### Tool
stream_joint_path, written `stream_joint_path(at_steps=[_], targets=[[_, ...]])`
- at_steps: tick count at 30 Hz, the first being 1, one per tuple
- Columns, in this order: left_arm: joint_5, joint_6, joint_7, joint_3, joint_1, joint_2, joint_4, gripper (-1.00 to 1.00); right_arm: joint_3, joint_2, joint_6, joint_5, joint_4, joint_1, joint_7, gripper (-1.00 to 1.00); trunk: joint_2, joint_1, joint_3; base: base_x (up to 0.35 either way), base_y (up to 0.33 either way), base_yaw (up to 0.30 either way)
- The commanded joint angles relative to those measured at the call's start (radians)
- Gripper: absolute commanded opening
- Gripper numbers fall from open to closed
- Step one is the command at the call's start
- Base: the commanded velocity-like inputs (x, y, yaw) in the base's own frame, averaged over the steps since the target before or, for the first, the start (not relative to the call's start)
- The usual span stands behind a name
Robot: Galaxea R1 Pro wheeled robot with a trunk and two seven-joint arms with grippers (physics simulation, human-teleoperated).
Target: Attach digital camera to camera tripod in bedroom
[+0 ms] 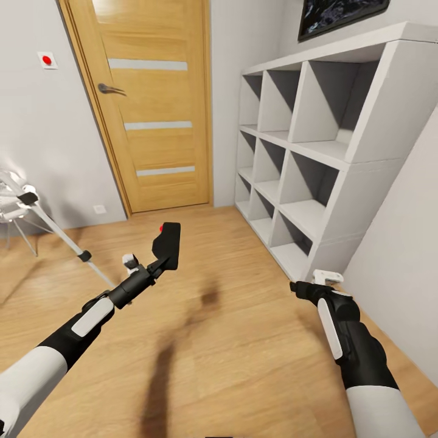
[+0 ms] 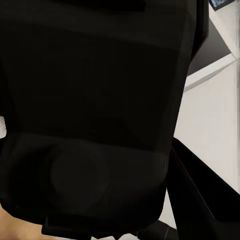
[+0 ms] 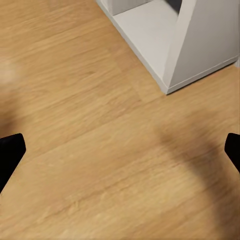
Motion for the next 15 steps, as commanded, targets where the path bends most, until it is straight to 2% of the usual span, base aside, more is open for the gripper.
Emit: stream_joint_path(at_steps=[1, 15], targets=[[0.009, 0.006, -0.002, -0.005, -0.001, 0.001, 0.000, -1.00, 0.001, 0.000, 0.004, -0.009, -0.001, -0.001, -0.008, 1.00, 0.000, -0.001, 0.003, 0.000, 0.000, 0.000], [0.011, 0.008, -0.002, -0.004, -0.001, 0.001, 0.002, -1.00, 0.001, -0.001, 0.004, -0.009, 0.000, -0.001, -0.008, 1.00, 0.003, -0.007, 0.057, 0.000, 0.000, 0.000]])
